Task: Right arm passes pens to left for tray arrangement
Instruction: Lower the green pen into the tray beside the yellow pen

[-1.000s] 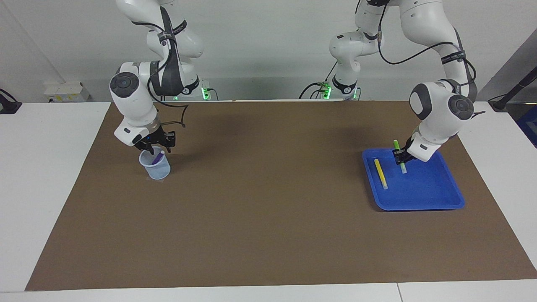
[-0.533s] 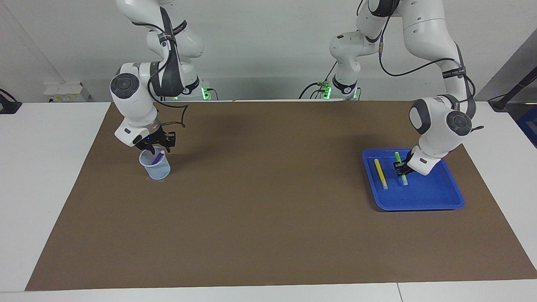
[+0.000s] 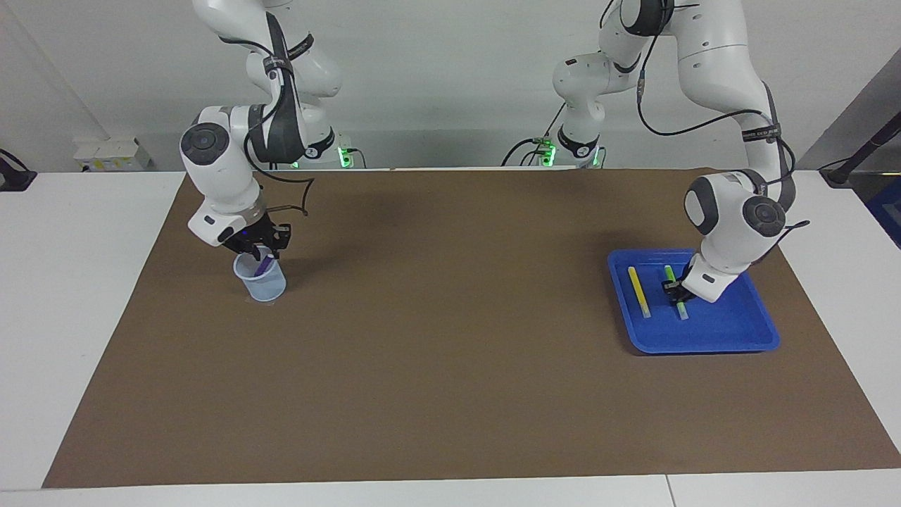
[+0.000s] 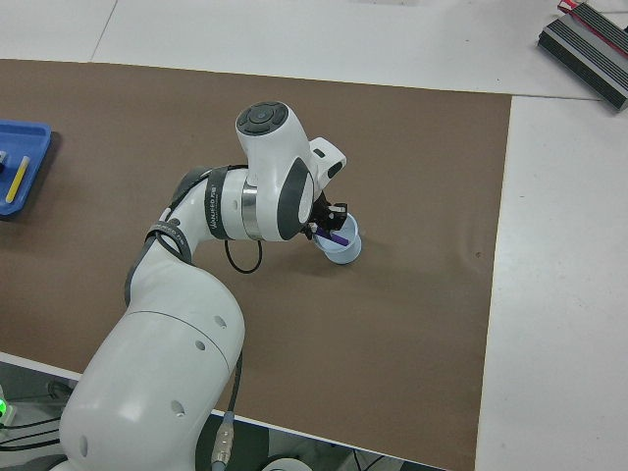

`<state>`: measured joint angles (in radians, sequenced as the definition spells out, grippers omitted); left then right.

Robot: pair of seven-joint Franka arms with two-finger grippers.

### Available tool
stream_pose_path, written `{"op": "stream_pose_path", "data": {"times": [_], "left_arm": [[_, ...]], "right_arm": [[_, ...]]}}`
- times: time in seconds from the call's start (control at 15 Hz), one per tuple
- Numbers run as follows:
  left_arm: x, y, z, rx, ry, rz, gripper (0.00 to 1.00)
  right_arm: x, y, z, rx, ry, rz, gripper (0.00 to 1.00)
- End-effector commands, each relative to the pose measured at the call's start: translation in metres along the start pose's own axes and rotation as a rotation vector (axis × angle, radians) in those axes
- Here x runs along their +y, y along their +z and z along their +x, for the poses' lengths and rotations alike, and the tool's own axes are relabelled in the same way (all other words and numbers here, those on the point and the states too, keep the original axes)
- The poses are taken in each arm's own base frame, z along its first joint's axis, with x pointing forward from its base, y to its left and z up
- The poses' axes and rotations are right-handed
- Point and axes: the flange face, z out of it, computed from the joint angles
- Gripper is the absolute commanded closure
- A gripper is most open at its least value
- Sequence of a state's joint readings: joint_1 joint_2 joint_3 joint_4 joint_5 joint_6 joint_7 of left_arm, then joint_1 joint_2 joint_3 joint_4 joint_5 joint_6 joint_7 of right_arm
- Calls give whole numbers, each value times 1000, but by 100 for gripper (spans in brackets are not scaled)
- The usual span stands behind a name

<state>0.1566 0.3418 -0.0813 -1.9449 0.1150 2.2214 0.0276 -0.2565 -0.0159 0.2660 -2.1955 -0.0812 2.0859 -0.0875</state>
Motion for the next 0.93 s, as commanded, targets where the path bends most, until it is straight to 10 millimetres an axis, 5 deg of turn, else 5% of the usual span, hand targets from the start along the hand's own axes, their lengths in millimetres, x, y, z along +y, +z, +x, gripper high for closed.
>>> {"op": "stream_pose_path", "data": {"times": [0.0,0.4,0.67,0.87], "left_arm": [[2,7,-1,11,9,10,64],[9,3,2,16,13,3,47],[8,-8,6,6,-33,-46,17],[5,-25,11,-18,-68,-87,10]], "right_arm": [[3,5,1,9,0,-24,60],[6,3,4,22,-19,-47,59],[5,4,5,27,-19,-45,44],[5,3,5,29,-19,-46,42]]}}
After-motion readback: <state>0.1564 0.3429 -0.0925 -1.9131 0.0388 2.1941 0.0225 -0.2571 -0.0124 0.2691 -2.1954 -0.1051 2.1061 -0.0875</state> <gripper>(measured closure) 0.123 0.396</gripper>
